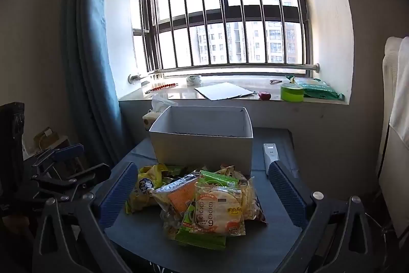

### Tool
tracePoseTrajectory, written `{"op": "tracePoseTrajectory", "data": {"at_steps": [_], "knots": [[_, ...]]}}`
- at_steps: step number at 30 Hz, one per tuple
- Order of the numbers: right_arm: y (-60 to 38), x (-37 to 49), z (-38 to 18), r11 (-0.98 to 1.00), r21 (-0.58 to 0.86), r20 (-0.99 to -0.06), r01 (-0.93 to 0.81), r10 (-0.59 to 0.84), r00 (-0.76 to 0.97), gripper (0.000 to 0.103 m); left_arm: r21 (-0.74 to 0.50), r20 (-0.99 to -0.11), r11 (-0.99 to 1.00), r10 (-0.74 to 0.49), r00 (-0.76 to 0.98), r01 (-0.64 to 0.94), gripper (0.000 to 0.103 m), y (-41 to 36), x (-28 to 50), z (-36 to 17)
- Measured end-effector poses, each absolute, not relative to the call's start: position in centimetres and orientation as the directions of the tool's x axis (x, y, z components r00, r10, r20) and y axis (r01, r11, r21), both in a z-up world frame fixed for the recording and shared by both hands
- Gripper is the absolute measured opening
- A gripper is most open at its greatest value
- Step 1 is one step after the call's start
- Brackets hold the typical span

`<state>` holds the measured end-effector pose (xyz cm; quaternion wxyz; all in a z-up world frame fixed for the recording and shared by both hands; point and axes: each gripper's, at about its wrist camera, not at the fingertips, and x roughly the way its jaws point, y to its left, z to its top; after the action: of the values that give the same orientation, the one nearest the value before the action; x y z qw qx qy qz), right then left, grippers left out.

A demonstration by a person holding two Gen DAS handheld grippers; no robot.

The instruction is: Organize snacks

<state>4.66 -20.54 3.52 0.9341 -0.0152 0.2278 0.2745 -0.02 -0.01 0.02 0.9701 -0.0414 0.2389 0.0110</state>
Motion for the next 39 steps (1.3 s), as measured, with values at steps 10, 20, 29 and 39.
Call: {"op": "tracePoseTrajectory", "data": {"at_steps": [10, 20, 29, 39], "knots": [[-20.2, 4.5, 3.9, 0.853, 0.088, -0.437, -0.514, 0.496, 0.750, 0.103, -0.082, -0.455, 0.996, 0.000, 0.890, -0.042, 0.103, -0.8, 0.1, 0.4], [-20.1, 4.5, 3.4, 0.847, 0.095, -0.449, -0.523, 0.505, 0.737, 0.103, -0.083, -0.460, 0.995, 0.002, 0.888, -0.046, 0.103, -0.2, 0.0, 0.8], [-20.1, 4.5, 3.0, 0.845, 0.093, -0.456, -0.527, 0.507, 0.731, 0.103, -0.088, -0.461, 0.995, -0.001, 0.887, -0.044, 0.103, 0.0, -0.2, 0.8], [-20.1, 4.5, 2.9, 0.843, 0.096, -0.459, -0.529, 0.509, 0.728, 0.103, -0.089, -0.462, 0.995, 0.000, 0.887, -0.046, 0.103, 0.2, -0.3, 0.8]]}}
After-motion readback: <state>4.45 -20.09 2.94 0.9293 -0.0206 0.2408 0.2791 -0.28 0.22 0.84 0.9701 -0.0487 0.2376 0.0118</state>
